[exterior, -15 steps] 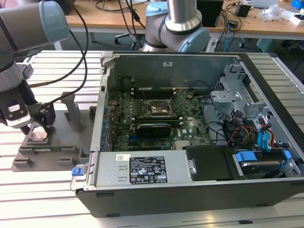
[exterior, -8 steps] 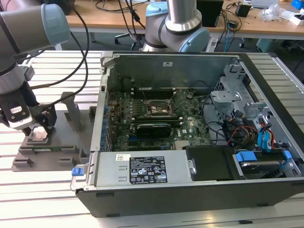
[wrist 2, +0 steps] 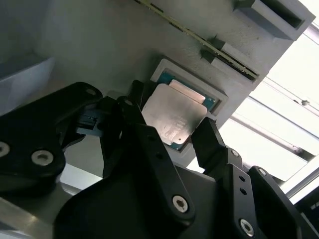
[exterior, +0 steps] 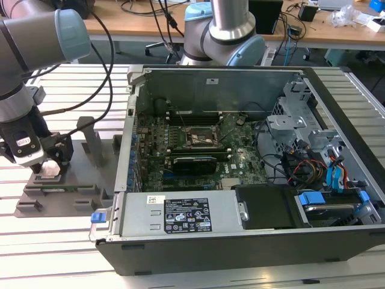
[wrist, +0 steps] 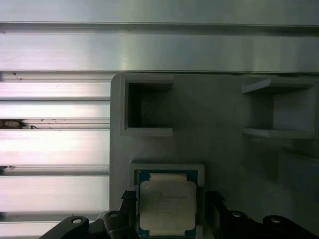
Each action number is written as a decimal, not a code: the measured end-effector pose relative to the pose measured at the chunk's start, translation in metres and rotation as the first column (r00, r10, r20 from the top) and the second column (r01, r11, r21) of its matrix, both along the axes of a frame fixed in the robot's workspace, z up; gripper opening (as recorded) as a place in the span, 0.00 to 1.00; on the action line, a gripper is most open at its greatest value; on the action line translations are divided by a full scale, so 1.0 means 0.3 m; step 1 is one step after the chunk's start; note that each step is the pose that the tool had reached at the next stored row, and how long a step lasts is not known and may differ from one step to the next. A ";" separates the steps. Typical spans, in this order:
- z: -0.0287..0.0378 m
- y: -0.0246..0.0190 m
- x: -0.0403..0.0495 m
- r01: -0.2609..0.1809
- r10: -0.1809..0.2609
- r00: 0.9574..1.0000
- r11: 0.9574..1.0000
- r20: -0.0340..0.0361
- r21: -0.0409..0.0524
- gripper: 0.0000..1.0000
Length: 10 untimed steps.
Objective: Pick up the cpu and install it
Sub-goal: 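Pick up the cpu and move it towards the insertion slot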
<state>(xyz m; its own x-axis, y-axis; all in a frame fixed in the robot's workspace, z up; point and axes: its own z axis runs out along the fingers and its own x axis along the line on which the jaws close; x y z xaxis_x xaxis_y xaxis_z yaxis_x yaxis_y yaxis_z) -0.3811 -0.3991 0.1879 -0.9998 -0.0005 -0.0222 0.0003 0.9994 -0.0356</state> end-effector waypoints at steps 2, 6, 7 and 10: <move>-0.003 0.000 -0.002 -0.001 0.001 1.000 1.000 0.000 0.000 0.66; -0.005 0.000 -0.009 -0.002 0.002 1.000 1.000 0.000 0.003 0.66; -0.006 0.000 -0.010 -0.002 0.002 1.000 1.000 0.000 0.003 0.66; -0.006 0.000 -0.010 -0.002 0.002 1.000 1.000 0.000 0.003 0.65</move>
<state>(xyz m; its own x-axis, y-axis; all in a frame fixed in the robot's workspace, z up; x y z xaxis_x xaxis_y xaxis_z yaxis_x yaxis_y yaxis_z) -0.3841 -0.3991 0.1860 -0.9998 -0.0023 -0.0222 -0.0016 0.9995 -0.0330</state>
